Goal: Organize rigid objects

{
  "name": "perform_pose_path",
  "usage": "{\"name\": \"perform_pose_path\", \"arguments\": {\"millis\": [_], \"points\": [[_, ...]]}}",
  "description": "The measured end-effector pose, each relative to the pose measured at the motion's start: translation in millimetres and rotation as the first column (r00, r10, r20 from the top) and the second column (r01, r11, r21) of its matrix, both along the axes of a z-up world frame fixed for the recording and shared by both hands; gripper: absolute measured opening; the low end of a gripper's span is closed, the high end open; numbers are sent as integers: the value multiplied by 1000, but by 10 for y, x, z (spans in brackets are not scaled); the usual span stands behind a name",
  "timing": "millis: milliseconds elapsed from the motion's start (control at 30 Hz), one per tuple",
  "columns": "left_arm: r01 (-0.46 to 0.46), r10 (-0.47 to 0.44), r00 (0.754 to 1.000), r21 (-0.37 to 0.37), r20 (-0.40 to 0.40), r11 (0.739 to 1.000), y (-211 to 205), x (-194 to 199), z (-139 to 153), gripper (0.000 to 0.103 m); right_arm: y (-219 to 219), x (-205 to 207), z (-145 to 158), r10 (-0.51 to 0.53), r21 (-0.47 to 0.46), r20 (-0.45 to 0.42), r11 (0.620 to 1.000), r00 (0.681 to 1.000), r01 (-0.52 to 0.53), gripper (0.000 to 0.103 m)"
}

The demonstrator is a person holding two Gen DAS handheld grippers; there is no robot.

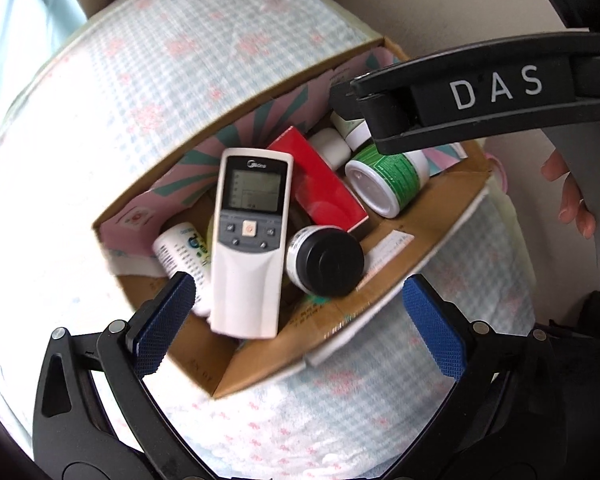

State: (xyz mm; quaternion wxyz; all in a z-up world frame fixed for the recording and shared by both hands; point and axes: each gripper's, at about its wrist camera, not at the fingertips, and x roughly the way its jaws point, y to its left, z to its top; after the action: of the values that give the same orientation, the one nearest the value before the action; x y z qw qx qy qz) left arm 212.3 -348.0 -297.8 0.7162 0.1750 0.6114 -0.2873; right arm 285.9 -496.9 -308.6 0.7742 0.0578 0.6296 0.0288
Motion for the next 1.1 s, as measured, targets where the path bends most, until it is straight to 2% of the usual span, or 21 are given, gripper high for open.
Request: {"name": "perform_pose_path", "arguments": {"millis": [133,167,267,367,467,567,700,867,1000,1033,1100], "points": [[-15,16,999,-24,40,1000,186,-155,306,103,126,-102,283,-12,7,31,1000,999,12,103],[-27,28,998,-31,48,999,124,-172,448,103,171,-128,381,-20,18,38,1000,999,20,103],[-83,90,993,-85,81,993,421,-143,761,103,359,-186,693,-15,31,67,999,998,13,103],[-149,165,976,-122,139,981,843,-192,1154,103,615,-296,1114,-8,29,122,1000,992,4,103],[-209,239,946,-155,218,966,1303,-274,1600,103,936,-455,1554,3,48,187,999,982,-12,103],[-261,313,901,-200,300,944,1796,-377,2039,103,1267,-639,1974,10,31,268,999,963,-19,103],[-323,413,823,-278,389,905,2380,-548,2559,103,1658,-929,2513,-7,15,392,1000,920,1,103],[-357,506,706,-368,495,858,2957,-845,3074,103,2008,-1358,3090,2,-1,562,1000,827,-2,103],[-362,548,608,-413,575,836,3251,-1122,3311,103,2191,-1616,3344,15,-34,648,999,761,10,103],[-364,552,590,-415,590,833,3295,-1177,3336,103,2225,-1665,3372,15,-39,659,999,752,14,103],[-365,557,572,-422,602,830,3347,-1247,3348,103,2292,-1745,3394,24,-59,671,998,741,22,103]]}}
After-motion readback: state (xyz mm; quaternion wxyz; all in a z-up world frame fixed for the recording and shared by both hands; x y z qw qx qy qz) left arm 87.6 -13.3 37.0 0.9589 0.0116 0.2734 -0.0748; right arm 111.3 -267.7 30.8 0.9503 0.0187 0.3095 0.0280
